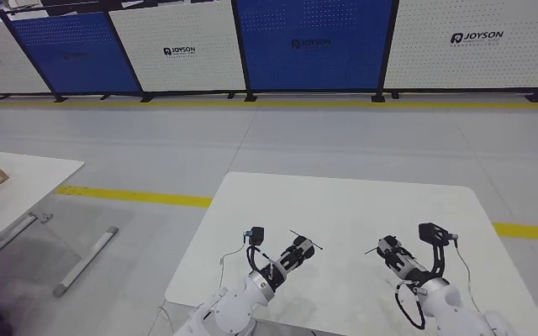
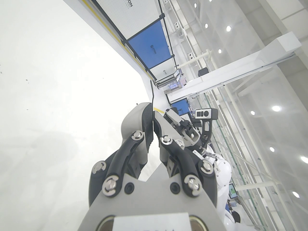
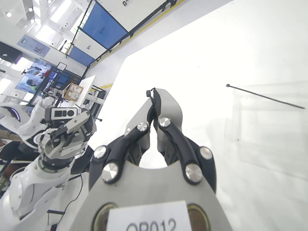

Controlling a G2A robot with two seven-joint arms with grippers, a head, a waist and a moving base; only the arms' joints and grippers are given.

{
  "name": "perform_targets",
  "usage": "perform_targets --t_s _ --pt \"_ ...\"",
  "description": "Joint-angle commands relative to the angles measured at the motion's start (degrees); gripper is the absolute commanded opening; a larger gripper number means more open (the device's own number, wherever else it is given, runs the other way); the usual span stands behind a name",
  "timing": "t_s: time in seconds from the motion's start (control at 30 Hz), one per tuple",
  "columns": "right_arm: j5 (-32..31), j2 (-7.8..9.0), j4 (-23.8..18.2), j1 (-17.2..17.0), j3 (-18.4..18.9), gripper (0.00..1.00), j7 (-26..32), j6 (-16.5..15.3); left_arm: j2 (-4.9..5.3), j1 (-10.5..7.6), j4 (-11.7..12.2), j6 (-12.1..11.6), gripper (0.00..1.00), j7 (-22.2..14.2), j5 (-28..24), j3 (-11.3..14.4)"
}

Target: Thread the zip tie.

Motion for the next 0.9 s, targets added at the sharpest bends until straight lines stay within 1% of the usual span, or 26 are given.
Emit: perform_targets --t_s 0.0,0.43,0.47,0.53,0.6,0.7,0.8,0.87 --pt "0.01 0.03 0.01 0.03 0.10 0.00 0.19 -0.16 0.00 0.00 0.00 0.00 0.00 0.00 0.00 0.00" --pt "0.01 0.03 0.01 0.03 0.10 0.00 0.19 -0.16 0.00 0.00 0.00 0.00 0.00 0.00 0.00 0.00" --pt "0.01 0.03 0.01 0.03 0.10 0.00 0.19 -0.16 -0.04 -0.24 -0.02 0.31 0.00 0.33 0.63 0.16" --pt "0.01 0.03 0.01 0.03 0.10 0.00 0.19 -0.16 -0.22 -0.76 0.22 1.43 0.00 1.95 2.61 0.97" --pt "0.01 0.03 0.01 0.03 0.10 0.00 0.19 -0.16 -0.49 -1.27 0.55 2.38 0.00 3.68 3.49 1.95" --pt "0.01 0.03 0.01 0.03 0.10 0.00 0.19 -0.16 -1.00 -2.41 2.02 3.39 0.00 5.51 5.87 4.40" --pt "0.01 0.03 0.01 0.03 0.10 0.00 0.19 -0.16 -1.61 -3.95 4.08 3.75 0.00 7.11 7.26 6.74" --pt "0.01 0.03 0.01 0.03 0.10 0.00 0.19 -0.16 -1.81 -4.42 4.70 3.43 0.00 7.13 7.11 7.47"
